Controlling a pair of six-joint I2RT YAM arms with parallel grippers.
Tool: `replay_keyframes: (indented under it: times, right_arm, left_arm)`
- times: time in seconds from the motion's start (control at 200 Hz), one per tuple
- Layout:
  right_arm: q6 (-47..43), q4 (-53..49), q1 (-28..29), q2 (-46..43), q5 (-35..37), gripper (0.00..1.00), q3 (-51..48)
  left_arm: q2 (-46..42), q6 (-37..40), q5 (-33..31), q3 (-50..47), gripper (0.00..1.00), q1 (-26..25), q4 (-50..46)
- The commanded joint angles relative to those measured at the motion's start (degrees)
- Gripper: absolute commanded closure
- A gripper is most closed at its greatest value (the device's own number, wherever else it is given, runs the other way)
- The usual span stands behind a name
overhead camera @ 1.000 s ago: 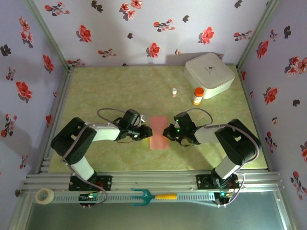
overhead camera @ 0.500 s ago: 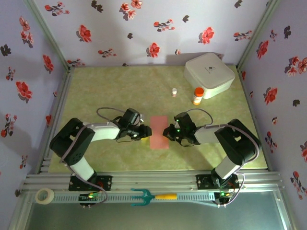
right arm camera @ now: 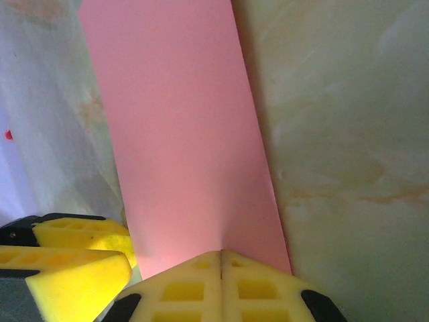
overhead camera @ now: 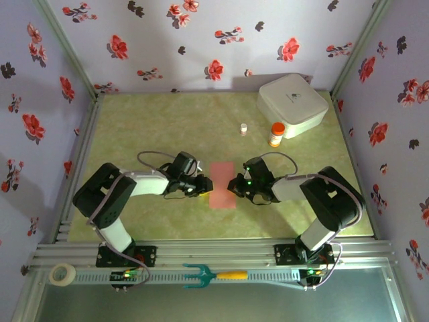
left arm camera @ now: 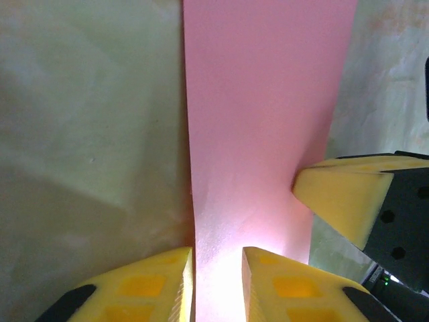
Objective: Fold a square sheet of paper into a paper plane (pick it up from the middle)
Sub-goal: Third fold the triangle at the center of the table.
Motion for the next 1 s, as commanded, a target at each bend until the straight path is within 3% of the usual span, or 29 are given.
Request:
replay_keyframes:
  times: [0.0, 0.6, 0.735, 0.89, 0.995]
  right_arm:
    - [0.43, -4.93, -0.22, 1.51, 2.8, 0.97, -1.59]
    - [0.43, -3.65, -0.19, 0.23, 2.19, 0.91, -1.67]
    - [-0.17, -3.38, -0.17, -1.62, 1.74, 0.85, -1.52]
    - [-2.45, -6.36, -0.04, -6.88, 2.75, 0.64, -1.52]
    - [-6.65, -11.93, 1.16, -12.83, 6.19, 0.6, -1.01]
  left_arm:
    - [1.22, -0.68, 1.83, 0.34, 0.75, 0.31, 1.7]
    - [-1.19, -1.92, 2.01, -1.81, 0.99, 0.46, 6.24]
    - [-2.12, -1.98, 1.98, -2.1, 1.0, 0.56, 6.08]
    - [-3.94, -2.64, 2.01, -2.25, 1.0, 0.51, 5.24]
    - [-5.45, -3.17, 1.96, -2.08, 1.0, 0.63, 4.14]
